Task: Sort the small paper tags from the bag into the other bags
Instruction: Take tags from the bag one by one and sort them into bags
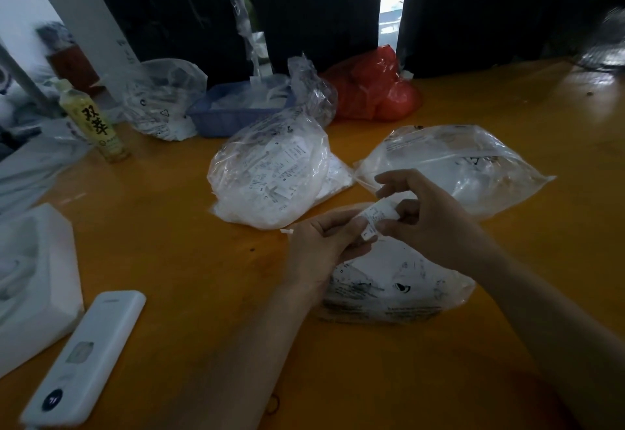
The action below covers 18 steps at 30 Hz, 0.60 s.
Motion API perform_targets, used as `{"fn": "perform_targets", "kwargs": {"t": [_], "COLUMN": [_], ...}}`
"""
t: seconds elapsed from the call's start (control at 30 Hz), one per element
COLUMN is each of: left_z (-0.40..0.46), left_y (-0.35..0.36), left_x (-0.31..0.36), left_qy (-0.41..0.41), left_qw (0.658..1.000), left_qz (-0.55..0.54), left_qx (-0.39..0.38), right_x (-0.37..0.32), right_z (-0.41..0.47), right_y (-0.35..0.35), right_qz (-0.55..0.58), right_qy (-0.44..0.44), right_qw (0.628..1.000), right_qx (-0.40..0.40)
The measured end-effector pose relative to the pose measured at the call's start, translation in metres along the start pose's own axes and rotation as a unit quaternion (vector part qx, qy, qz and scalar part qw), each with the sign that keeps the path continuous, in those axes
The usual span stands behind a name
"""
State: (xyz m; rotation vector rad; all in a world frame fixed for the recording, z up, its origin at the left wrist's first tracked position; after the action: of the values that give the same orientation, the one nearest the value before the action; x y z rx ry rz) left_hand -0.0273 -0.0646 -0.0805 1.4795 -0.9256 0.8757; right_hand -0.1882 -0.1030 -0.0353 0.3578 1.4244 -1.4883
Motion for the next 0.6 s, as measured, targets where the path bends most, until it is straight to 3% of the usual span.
{"fn": "perform_targets", "kwargs": {"t": [0.17,0.33,0.53,0.6], "left_z": [0.002,0.003,0.006,0.005], "left_y": [-0.007,-0.010,-0.011,-0.010], "left_x": [-0.003,-0.004,-0.003,-0.004], "left_qy": [-0.007,-0.008,0.000,-0.001], "left_qw": [0.998,0.998,0.998,0.999], "left_qz": [-0.031,-0.037,-0.039,-0.034], "left_qx": [0.047,0.059,0.049,0.039], "right_x": [0.010,0.000,-0.011,-0.009], "right_z": [0.001,-0.004,-0.006,-0.006], "right_y": [-0.009,-0.002,0.015,0.013], "right_qz": [0.037,-0.030,-0.021,-0.039], "right_qy": [0.057,0.035,0.010,0.015], "right_qw": [0.996,0.997,1.000,0.999], "right_qx": [0.066,0.055,-0.006,0.006]}}
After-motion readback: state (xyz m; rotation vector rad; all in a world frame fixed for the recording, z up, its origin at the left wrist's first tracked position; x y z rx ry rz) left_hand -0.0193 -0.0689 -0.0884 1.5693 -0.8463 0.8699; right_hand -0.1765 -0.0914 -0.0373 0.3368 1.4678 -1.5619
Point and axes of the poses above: each hand's wrist, its own z-axis towards the middle knuckle, its own y-axis out of the palm, x = y × z, the point moved 7 cm from there along z, towards the middle knuckle, and after that the axes turned 4 degrees about -z, right-handed, at the moved point
